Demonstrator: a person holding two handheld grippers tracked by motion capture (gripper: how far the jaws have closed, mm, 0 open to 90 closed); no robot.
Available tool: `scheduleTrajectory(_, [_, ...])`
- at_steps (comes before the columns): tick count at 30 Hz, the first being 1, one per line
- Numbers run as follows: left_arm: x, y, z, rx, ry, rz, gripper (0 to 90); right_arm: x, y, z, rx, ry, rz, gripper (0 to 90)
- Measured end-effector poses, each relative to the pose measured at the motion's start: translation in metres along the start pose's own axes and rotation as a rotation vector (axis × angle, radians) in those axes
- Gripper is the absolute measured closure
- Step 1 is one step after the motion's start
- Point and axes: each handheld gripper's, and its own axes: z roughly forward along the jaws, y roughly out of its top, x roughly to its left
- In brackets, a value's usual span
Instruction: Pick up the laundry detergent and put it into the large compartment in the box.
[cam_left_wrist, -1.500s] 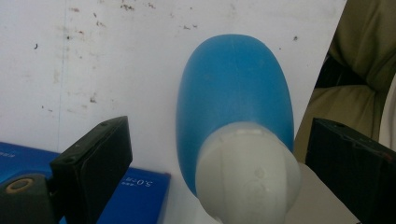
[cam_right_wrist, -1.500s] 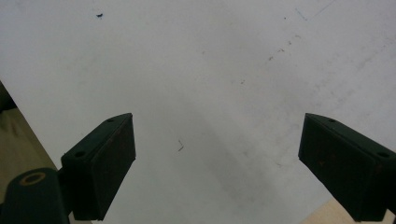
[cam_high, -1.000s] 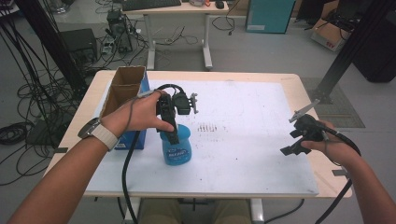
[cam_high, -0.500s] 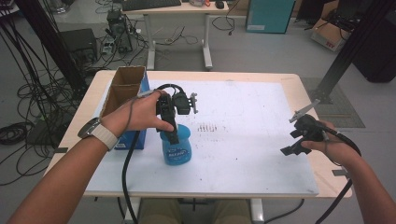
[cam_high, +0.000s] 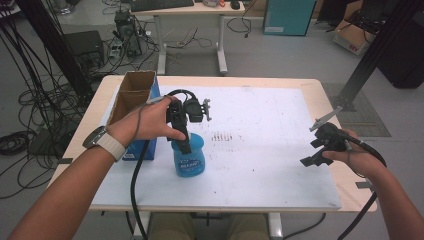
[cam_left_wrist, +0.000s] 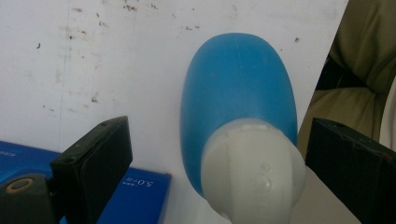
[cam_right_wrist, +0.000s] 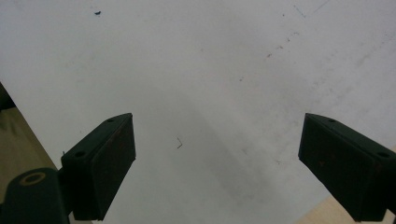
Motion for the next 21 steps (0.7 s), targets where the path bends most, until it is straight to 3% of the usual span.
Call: scheduleTrajectory(21, [-0.0005, 0.0009, 0.0, 0.005, -0.003, 0.004, 7.7, -0.0013, -0.0019, -0.0005, -0.004, -0.001, 0.0, 10.9])
